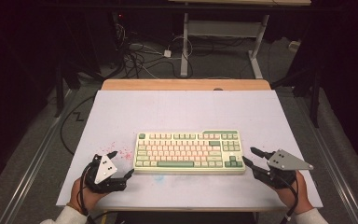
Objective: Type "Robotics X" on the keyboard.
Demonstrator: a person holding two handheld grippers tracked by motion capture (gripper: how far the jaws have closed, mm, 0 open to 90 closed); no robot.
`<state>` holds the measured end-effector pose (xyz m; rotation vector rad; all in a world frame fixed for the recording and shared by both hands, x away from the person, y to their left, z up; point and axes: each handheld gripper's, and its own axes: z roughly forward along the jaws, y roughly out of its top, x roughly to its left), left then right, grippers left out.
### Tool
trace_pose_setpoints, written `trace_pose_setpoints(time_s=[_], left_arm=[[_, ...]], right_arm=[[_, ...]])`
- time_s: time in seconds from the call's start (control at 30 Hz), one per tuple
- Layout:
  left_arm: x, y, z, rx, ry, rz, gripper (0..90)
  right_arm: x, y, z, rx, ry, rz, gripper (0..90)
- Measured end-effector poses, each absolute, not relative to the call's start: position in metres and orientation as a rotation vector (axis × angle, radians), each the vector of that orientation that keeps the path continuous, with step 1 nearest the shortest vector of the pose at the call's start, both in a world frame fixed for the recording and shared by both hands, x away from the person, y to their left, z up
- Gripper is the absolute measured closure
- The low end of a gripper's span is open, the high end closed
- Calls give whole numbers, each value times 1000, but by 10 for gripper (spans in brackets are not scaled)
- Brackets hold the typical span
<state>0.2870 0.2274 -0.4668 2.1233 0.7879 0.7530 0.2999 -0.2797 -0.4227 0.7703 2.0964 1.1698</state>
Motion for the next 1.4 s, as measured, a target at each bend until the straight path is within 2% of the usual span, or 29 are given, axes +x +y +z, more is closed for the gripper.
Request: trace_pose_setpoints(time_s=[0.1,0.27,0.7,1.13,1.23,1.3,1.4], left_arm=[[287,227,-467,2122,788,752,165],[292,225,-463,2135,781,729,168],[307,213,-446,2096,752,674,174],[319,193,-434,2078,733,647,193],[320,190,-433,2075,729,643,227],[322,186,-431,2086,715,644,373],[323,185,-430,2088,714,642,452]], right_arm=[[302,-277,-422,767,2121,1160,743],[307,-271,-422,749,2162,1149,889],[320,-247,-422,703,2217,1133,900],[316,-250,-418,701,2196,1130,900],[315,-250,-418,699,2197,1130,900],[315,-250,-418,696,2195,1131,900],[315,-250,-418,694,2196,1130,900]])
